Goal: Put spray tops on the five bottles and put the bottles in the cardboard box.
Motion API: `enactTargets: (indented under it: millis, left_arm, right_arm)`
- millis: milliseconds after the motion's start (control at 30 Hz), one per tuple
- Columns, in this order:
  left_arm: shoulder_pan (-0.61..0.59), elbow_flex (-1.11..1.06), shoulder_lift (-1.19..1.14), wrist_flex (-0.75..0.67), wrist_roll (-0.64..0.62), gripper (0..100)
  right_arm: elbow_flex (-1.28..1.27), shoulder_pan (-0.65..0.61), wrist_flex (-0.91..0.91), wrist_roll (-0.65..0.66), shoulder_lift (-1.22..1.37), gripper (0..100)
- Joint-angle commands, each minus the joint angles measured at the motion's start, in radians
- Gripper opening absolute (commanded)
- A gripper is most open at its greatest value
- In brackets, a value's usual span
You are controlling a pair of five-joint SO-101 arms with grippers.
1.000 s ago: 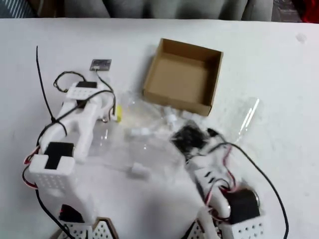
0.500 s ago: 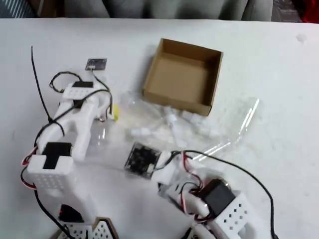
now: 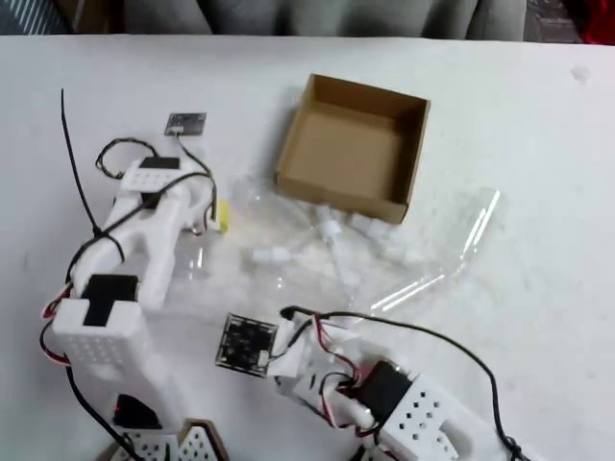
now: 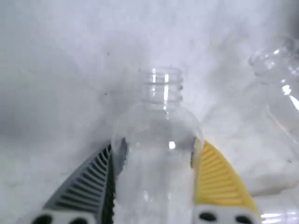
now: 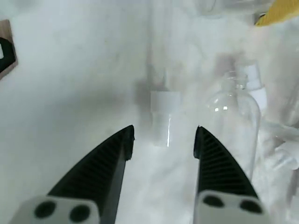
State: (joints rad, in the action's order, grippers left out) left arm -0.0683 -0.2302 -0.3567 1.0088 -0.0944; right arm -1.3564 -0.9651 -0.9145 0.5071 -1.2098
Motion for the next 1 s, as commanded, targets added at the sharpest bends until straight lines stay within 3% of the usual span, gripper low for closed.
enactTargets:
  millis: [0,333,533,600,733,967]
  left_arm:
    - [-0.024,0.031,0.068,-0.032,0.008,2]
    - [-0.025,0.031,0.068,-0.032,0.008,2]
    - [-0.025,0.031,0.067,-0.032,0.008,2]
    - [-0.024,0.031,0.067,-0.032,0.009,2]
    - [-0.024,0.031,0.067,-0.032,0.011,2]
    - [-0.027,0.031,0.065,-0.032,0.011,2]
  right_arm:
    - [-0.002,-0.005,0.048,-0.014,0.008,17.3]
    - [0.002,-0.004,0.295,-0.061,0.344,17.3]
    - [0.092,0.045,0.348,-0.061,0.57,17.2]
    - [0.129,0.048,0.34,-0.061,0.636,15.6]
    - [0.196,0.05,0.3,-0.061,0.711,0.6]
    - [0.296,0.15,0.071,-0.061,0.647,1.6]
